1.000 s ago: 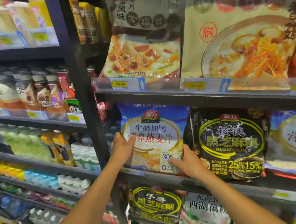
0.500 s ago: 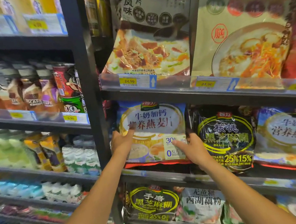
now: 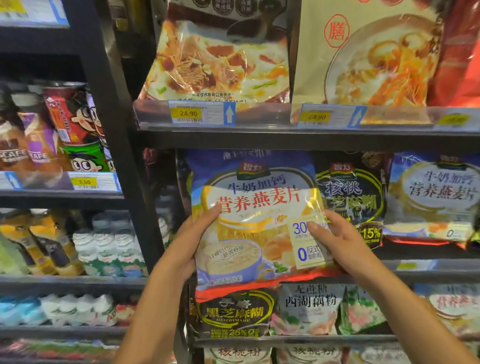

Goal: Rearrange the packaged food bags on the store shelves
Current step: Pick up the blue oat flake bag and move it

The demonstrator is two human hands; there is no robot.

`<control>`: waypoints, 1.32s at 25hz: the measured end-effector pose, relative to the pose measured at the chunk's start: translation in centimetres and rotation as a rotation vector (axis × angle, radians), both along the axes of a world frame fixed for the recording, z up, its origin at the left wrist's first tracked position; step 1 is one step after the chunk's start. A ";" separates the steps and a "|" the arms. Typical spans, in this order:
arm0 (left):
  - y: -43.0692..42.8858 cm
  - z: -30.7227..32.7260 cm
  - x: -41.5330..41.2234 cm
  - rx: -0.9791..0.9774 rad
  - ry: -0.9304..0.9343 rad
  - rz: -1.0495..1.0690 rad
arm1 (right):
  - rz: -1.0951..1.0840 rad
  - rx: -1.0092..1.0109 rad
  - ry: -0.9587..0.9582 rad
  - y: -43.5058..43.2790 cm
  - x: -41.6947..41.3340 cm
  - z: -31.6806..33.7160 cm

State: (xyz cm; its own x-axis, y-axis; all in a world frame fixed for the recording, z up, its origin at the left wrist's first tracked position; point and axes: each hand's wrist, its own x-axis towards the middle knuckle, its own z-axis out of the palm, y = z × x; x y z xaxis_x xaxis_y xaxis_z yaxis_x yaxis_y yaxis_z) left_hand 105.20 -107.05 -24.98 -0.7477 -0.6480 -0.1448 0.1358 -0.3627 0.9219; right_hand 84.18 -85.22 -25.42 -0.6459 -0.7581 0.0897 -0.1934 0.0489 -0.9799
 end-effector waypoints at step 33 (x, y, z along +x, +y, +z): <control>42.6 -19.6 -5.6 0.327 -0.379 -0.348 | -0.391 0.379 -0.548 46.3 1.8 -17.9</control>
